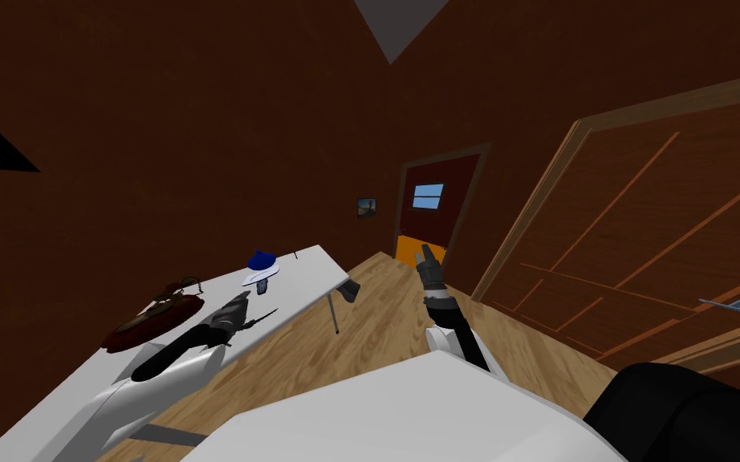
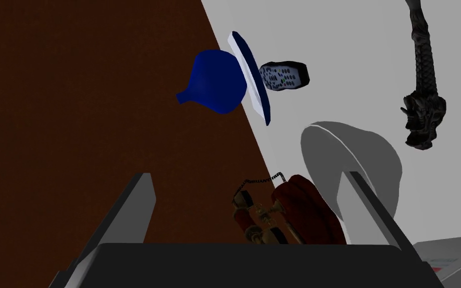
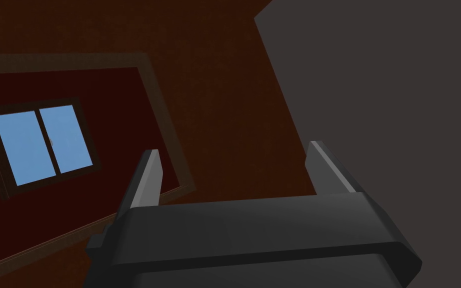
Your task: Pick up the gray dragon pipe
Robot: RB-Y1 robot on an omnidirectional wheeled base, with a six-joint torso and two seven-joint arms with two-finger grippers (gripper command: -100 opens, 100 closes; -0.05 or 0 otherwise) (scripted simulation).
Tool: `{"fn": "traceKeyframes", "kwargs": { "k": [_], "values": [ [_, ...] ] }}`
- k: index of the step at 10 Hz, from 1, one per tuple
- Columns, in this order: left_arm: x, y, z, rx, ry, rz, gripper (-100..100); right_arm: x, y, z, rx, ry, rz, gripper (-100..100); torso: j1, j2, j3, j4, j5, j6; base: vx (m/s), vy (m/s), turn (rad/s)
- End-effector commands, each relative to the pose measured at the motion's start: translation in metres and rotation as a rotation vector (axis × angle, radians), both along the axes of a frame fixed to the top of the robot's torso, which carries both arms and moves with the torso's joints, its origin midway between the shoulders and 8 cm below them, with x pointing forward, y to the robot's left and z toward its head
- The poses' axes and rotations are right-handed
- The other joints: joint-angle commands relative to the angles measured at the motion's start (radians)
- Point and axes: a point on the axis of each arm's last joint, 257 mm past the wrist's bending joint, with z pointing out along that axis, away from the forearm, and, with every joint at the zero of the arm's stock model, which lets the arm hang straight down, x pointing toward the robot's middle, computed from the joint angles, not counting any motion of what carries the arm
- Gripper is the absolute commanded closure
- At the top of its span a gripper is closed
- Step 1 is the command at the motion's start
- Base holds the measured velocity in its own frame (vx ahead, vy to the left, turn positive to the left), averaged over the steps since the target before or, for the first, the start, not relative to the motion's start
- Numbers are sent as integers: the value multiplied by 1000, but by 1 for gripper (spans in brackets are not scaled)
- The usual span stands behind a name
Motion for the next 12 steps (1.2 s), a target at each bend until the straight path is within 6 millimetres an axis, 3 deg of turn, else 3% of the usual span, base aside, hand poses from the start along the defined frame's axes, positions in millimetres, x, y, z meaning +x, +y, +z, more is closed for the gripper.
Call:
{"fn": "traceKeyframes", "kwargs": {
  "k": [1, 12],
  "values": [
    [-3, 8, -10, -35, 35, 25, -100, 0, 0, 0, 0, 0, 0, 0, 0, 0, 0, 0, 0, 0, 32, -26, -37],
    [-30, 25, -69, -215, 264, 148, -100, 0, 0, 0, 0, 0, 0, 0, 1, -2, -1, 0, 0, 0, 39, -10, -16]
  ]
}}
